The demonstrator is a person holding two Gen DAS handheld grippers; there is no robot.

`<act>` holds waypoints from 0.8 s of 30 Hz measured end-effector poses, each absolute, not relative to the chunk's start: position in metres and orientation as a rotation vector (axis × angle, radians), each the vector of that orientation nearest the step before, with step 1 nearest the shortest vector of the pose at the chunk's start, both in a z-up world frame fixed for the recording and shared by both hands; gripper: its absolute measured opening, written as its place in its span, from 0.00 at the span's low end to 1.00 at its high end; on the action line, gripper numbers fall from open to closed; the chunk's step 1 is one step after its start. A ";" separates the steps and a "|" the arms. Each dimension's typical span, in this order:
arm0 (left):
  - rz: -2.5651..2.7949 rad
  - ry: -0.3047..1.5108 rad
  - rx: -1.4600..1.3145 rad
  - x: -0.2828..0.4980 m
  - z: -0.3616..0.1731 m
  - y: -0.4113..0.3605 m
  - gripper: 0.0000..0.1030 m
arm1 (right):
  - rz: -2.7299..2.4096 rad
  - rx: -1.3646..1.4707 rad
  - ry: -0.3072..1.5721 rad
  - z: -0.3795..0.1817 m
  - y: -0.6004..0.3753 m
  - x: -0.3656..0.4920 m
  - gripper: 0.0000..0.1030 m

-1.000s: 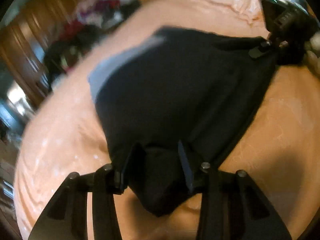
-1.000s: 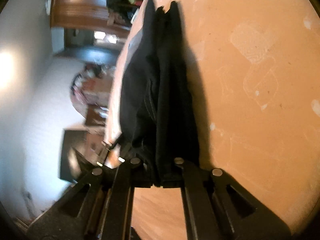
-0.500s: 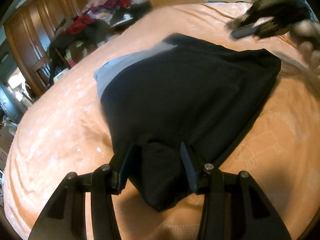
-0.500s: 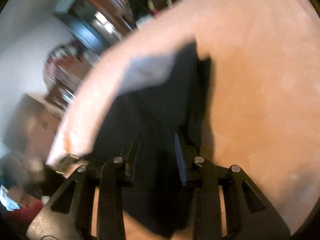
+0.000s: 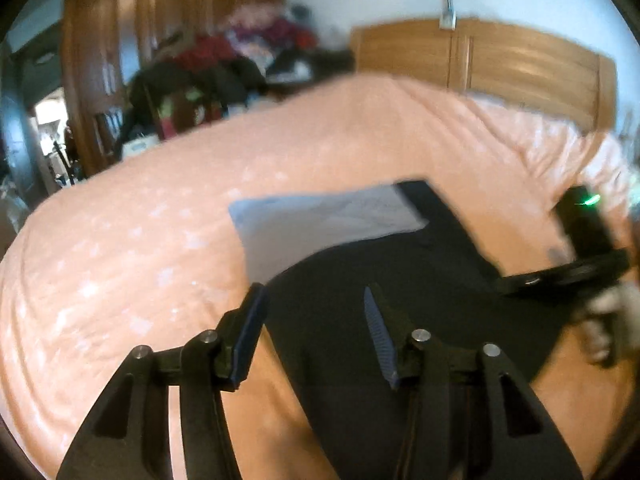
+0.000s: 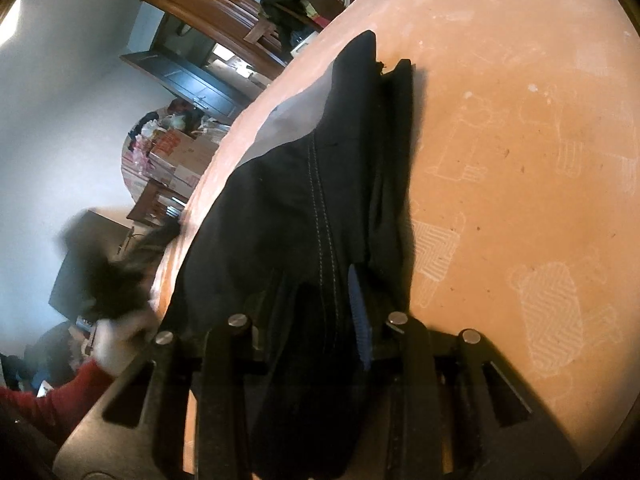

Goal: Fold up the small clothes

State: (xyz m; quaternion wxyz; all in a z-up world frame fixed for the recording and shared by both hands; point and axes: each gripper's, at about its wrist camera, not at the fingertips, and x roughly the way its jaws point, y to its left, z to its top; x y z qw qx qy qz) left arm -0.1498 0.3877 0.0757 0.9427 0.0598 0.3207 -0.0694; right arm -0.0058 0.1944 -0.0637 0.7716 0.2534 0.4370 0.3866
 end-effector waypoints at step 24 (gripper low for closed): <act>-0.086 0.860 -0.201 -0.044 0.024 0.454 0.77 | 0.843 0.509 0.928 -0.054 0.201 -0.008 0.37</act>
